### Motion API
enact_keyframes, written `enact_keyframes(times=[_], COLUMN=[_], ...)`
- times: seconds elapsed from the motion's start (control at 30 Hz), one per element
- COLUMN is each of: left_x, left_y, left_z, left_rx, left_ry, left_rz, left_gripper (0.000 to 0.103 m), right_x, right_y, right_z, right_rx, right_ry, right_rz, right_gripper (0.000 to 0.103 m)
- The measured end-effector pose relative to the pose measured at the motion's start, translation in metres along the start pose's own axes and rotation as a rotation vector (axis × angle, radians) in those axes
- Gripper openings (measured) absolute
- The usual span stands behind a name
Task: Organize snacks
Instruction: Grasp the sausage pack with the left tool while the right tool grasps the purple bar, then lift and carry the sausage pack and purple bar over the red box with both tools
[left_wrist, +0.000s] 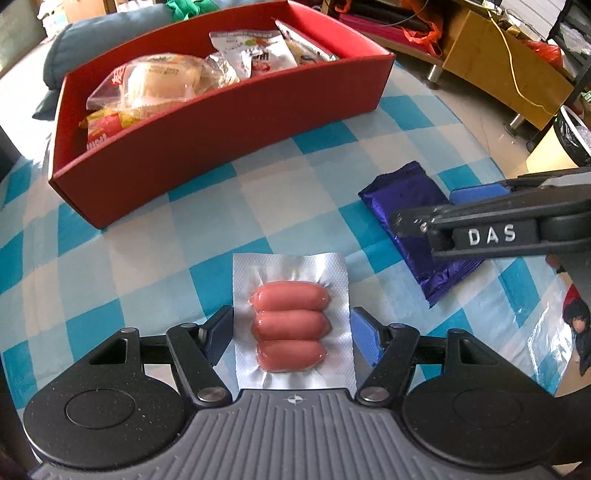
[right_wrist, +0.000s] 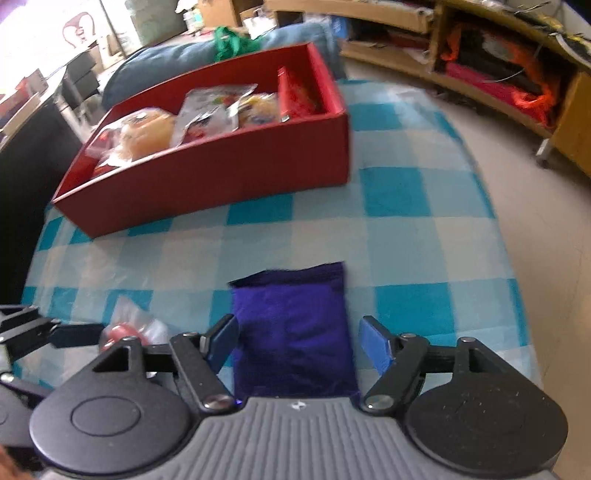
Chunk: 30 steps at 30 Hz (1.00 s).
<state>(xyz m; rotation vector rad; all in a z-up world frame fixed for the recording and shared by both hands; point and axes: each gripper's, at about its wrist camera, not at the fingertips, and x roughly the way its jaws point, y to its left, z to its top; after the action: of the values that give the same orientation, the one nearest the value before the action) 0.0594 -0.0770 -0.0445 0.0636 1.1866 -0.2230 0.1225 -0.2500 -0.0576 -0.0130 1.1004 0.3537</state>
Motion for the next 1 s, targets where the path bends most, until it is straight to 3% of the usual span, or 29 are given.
enact_keyframes(times=[0.23,0.3,0.4,0.47,1.0], left_x=[-0.001,0.000,0.001,0.000,-0.014], left_y=[0.003,0.005,0.007,0.008,0.010], left_z=[0.001,0.000,0.000,-0.001,0.002], left_rx=[-0.005,-0.003,0.000,-0.003,-0.025], left_ry=[-0.003,-0.008,-0.012,-0.012,-0.043], left_rz=[0.009,0.027,0.039,0.038,0.013], left_gripper=[0.074,0.075,0.075,0.075,0.074], right_x=[0.010,0.012,0.010,0.004,-0.021], right_y=[0.013,0.013,0.019,0.020,0.031], right_z=[-0.005,-0.005,-0.008,-0.009,-0.013], right_rx=[-0.070,-0.069,-0.101,-0.097,-0.069], right_ry=[0.002,0.008,-0.012,-0.030,-0.072], right_rz=[-0.020,-0.034,-0.086,-0.082,-0.084], right_gripper=[0.095,0.098,0.086,0.066,0.066])
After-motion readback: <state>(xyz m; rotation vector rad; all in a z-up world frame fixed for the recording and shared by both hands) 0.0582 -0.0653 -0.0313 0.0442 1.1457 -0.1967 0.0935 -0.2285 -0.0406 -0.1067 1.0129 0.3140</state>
